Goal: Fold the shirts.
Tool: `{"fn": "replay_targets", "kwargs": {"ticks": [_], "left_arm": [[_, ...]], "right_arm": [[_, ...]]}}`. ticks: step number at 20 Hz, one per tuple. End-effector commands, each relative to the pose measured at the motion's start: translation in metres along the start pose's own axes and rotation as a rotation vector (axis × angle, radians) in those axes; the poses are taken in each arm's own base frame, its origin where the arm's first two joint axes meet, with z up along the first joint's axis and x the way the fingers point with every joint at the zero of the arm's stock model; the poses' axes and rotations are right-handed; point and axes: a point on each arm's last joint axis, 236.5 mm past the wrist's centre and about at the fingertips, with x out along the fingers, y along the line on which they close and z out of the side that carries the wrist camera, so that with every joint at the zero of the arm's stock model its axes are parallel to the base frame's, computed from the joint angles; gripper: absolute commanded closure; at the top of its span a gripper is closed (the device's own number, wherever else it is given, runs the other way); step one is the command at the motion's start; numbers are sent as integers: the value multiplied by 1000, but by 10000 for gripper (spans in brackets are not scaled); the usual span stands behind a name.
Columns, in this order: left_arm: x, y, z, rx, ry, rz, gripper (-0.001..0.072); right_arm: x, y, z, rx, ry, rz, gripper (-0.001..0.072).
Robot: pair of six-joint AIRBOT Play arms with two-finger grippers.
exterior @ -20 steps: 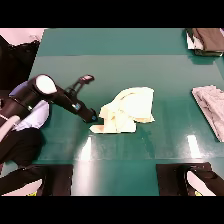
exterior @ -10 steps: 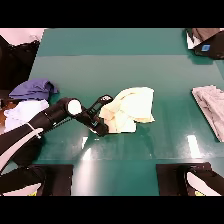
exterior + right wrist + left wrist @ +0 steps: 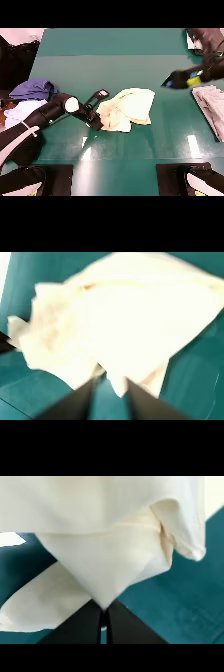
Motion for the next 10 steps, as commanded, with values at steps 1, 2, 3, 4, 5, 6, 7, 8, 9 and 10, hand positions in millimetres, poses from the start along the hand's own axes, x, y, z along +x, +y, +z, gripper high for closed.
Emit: {"fn": "replay_targets", "kwargs": {"ticks": [1,2,3,4,5,6,7,8,9,10], "left_arm": [[-18,23,2,-14,-22,63,682],[-17,24,2,-12,-21,66,682],[-17,24,2,-13,-21,65,682],[-17,24,2,-12,-23,66,682],[-17,24,3,-12,-25,66,682],[-17,24,3,-12,-24,67,682],[-17,24,3,-11,-24,67,682],[-17,24,3,-11,-24,67,682],[-17,24,3,-11,-24,67,682],[-17,24,2,-12,-23,67,682]], "right_arm": [[64,-37,-59,179,113,-20,15],[78,-44,-79,243,160,-25,15],[90,-44,-93,287,190,-5,15],[103,-37,-102,330,207,36,15],[114,-29,-106,362,212,77,16],[126,-22,-109,383,210,108,16],[136,-17,-111,390,209,126,16],[147,-14,-110,397,199,134,16],[155,-9,-108,403,190,143,19],[164,-5,-106,404,180,147,50]]}}
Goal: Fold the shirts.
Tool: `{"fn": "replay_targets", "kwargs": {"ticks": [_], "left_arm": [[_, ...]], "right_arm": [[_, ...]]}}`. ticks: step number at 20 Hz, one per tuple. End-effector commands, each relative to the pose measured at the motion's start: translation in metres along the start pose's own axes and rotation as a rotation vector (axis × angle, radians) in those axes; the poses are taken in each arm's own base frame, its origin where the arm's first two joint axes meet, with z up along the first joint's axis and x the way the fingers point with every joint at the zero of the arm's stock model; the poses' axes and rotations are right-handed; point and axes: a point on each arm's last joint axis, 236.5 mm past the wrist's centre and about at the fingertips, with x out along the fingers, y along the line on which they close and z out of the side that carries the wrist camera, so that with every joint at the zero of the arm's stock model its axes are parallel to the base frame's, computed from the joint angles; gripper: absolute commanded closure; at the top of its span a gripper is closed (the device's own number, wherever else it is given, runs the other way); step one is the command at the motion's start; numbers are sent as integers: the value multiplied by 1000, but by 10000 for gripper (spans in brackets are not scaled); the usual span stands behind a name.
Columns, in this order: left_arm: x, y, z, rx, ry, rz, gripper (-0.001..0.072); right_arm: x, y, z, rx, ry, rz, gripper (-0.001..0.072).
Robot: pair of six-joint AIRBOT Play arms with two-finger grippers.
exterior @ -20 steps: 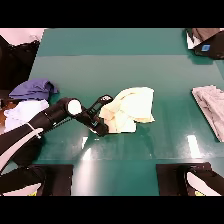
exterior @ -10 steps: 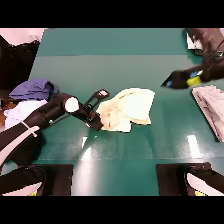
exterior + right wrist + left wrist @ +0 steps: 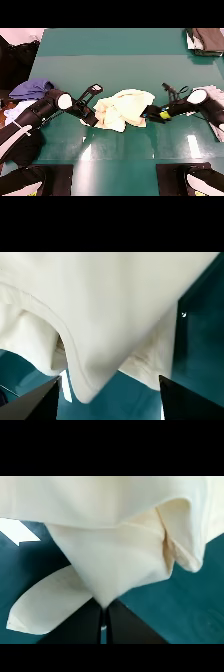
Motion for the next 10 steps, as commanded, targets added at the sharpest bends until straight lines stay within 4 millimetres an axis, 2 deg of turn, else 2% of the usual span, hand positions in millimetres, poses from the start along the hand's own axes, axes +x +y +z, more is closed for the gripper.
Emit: {"fn": "replay_targets", "kwargs": {"ticks": [1,2,3,4,6,7,9,10], "left_arm": [[-1,2,0,0,-1,5,682],[-1,1,0,0,1,4,682],[-1,1,-1,0,6,4,682],[-1,3,-3,4,13,9,682],[-8,15,-6,15,31,50,682],[-19,24,-4,8,33,67,682],[-57,44,14,-31,-13,97,683],[-83,53,29,-43,-65,119,683]], "right_arm": [[35,10,5,49,-37,46,126],[40,11,6,36,-45,39,302],[43,12,8,14,-57,36,564],[41,14,10,-6,-70,38,697],[22,24,19,-39,-135,62,697],[2,30,28,-46,-195,83,697],[-49,45,40,-77,-304,130,697],[-79,55,42,-106,-357,152,697]]}}
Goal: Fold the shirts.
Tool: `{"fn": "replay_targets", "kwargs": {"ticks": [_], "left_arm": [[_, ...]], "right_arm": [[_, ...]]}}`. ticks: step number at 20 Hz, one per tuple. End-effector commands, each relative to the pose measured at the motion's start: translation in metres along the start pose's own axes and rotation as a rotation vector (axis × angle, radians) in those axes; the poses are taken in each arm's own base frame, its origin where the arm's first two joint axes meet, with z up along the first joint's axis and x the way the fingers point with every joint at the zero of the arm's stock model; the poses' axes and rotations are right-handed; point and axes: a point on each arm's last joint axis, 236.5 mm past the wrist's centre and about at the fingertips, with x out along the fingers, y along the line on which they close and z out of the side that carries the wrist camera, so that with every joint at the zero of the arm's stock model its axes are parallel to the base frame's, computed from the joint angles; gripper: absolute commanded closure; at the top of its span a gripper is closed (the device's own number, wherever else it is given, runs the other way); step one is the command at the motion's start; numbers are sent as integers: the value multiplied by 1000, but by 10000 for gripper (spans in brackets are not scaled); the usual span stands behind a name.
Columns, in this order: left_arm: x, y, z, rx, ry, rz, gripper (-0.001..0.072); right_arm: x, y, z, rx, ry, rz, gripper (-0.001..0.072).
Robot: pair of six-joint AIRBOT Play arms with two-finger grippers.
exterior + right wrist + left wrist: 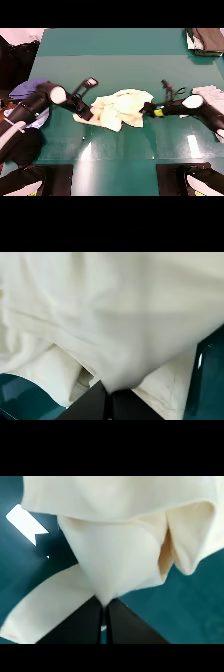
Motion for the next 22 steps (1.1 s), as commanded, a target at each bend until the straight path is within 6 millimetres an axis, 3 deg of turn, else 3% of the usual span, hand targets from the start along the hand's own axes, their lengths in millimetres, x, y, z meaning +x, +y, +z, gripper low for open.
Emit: {"fn": "replay_targets", "kwargs": {"ticks": [1,3,4,9,12,14,15,17,19,22], "left_arm": [[-70,33,31,-28,-102,77,683],[-134,41,51,0,-234,165,684],[-165,41,52,10,-279,207,684],[-330,-5,26,27,-574,273,684],[-426,-38,17,29,-822,275,684],[-459,-55,9,46,-898,257,684],[-460,-55,6,41,-894,259,684],[-428,-45,6,-3,-771,240,684],[-370,-29,13,-30,-575,209,684],[-255,1,27,-36,-284,157,684]], "right_arm": [[-79,36,31,-86,-180,70,697],[-144,66,41,-161,-306,103,697],[-178,79,41,-200,-364,107,697],[-318,118,17,-315,-658,-31,697],[-372,120,6,-299,-828,-227,698],[-394,117,-1,-274,-884,-327,698],[-400,108,-3,-233,-872,-380,698],[-398,83,-9,-123,-757,-445,698],[-385,66,-10,-45,-616,-434,697],[-357,44,9,0,-475,-368,697]]}}
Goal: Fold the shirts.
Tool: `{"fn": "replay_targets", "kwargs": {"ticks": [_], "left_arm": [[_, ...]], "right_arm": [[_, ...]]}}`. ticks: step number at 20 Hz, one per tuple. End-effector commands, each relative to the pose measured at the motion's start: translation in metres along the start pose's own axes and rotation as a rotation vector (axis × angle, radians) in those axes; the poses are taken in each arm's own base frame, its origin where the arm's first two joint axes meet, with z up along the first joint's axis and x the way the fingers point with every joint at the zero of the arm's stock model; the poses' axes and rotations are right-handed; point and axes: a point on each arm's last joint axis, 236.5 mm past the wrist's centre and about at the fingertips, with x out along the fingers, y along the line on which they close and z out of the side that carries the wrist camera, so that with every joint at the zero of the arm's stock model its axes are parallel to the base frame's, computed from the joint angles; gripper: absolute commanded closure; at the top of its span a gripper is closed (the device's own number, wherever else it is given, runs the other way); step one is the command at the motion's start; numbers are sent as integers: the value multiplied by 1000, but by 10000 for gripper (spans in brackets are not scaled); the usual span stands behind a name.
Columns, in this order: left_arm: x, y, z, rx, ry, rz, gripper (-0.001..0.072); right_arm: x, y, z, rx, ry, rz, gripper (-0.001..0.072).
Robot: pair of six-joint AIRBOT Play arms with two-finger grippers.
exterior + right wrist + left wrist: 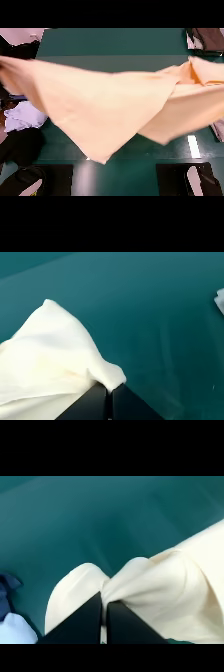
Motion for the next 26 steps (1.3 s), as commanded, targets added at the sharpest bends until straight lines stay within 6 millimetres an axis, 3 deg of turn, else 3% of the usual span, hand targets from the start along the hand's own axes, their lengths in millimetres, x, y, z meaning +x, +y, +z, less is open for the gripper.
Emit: {"fn": "replay_targets", "kwargs": {"ticks": [1,3,6,8,11,12,14,17,21,22,24,26], "left_arm": [[109,5,-61,6,323,-60,684],[181,6,-106,9,480,-105,684],[267,5,-169,-9,646,-162,683],[307,5,-197,-24,714,-180,683],[342,9,-219,-49,746,-175,680],[344,13,-221,-57,749,-170,614],[341,31,-219,-95,745,-149,379],[317,56,-209,-247,765,-178,383],[274,29,-127,-479,501,-520,383],[263,27,-122,-470,477,-526,382],[252,28,-146,-454,544,-434,382],[250,8,-172,-469,594,-386,381]], "right_arm": [[43,-19,-24,73,243,17,697],[86,-25,-54,68,419,71,697],[162,-19,-102,30,550,154,698],[210,-15,-142,27,607,176,698],[250,-17,-191,48,727,163,698],[256,-18,-202,42,769,160,697],[263,-19,-204,34,798,160,698],[267,-14,-189,19,773,166,697],[262,-20,-168,-48,737,129,698],[260,-20,-165,-59,736,125,698],[258,-18,-160,-56,728,130,698],[257,-19,-159,-58,707,129,697]]}}
